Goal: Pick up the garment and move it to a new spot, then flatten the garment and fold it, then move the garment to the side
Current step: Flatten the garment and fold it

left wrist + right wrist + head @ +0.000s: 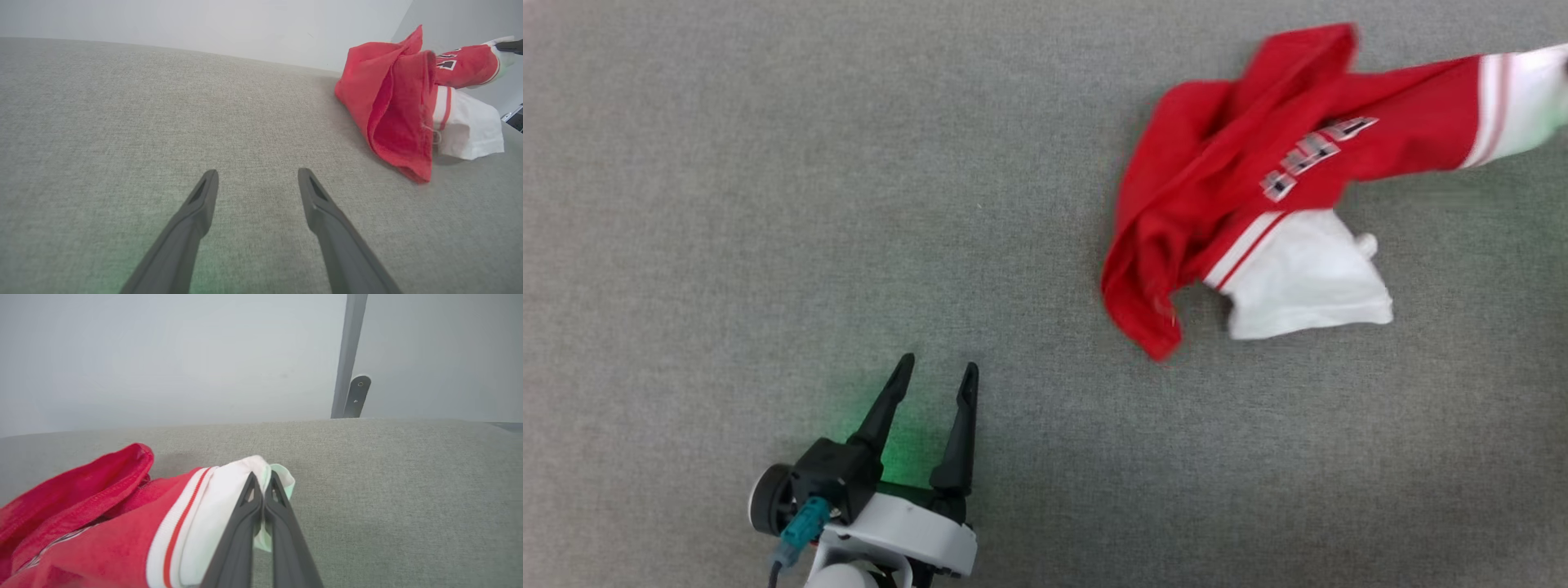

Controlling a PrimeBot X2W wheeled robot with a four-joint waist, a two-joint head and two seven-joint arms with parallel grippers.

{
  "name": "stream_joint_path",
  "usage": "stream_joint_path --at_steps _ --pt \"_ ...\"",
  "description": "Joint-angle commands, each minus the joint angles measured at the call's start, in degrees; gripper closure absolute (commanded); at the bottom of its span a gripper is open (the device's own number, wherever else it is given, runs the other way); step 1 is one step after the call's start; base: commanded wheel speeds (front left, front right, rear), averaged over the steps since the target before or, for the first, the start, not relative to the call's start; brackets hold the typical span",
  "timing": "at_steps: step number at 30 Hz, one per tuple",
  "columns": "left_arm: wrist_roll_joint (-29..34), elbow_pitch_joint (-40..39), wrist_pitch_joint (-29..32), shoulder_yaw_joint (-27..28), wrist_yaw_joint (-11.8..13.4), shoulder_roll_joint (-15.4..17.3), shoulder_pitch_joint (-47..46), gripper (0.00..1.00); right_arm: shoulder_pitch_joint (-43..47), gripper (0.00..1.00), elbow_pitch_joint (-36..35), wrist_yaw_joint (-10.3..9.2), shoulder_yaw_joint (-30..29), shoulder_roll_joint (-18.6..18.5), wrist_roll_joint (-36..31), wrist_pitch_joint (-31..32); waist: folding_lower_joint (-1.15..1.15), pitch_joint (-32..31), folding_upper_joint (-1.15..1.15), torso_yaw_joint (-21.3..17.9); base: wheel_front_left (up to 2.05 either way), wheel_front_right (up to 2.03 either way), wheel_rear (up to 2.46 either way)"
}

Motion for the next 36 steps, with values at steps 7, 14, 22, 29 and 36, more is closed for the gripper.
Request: stream_joint_path --at_steps 7,14,22,29,36 --pt "0.4 0.2 0.0 -0.2 -0.3 0.0 -0.5 0.0 -1.2 1.0 6.6 -0.06 -3.4 -0.4 -1.3 -3.4 0.0 1.1 0.0 0.6 0.0 0.0 0.0" --pt "-0.5 0.9 0.0 -1.6 -0.4 0.0 -1.9 0.0 0.8 1.0 12.7 -0.05 -2.8 2.3 -2.9 -4.9 0.0 2.6 0.0 1.2 0.0 0.0 0.0" --pt "-0.4 1.4 0.0 -2.2 -0.3 0.0 -2.8 0.0 -1.5 1.0 16.9 -0.06 -4.0 3.9 -3.9 -10.9 0.0 3.7 0.0 1.4 0.0 0.0 0.0" --pt "-0.2 1.7 0.0 -2.9 -0.3 0.0 -3.7 0.0 -5.4 1.0 23.5 -0.06 -5.8 6.1 -4.7 -17.2 0.0 4.7 0.0 1.6 0.0 0.0 0.0" --pt "-0.2 2.1 0.1 -3.5 -0.2 0.0 -4.9 0.0 -8.9 1.0 28.3 -0.06 -7.4 8.1 -4.8 -21.0 0.0 6.3 0.0 2.0 0.0 0.0 0.0"
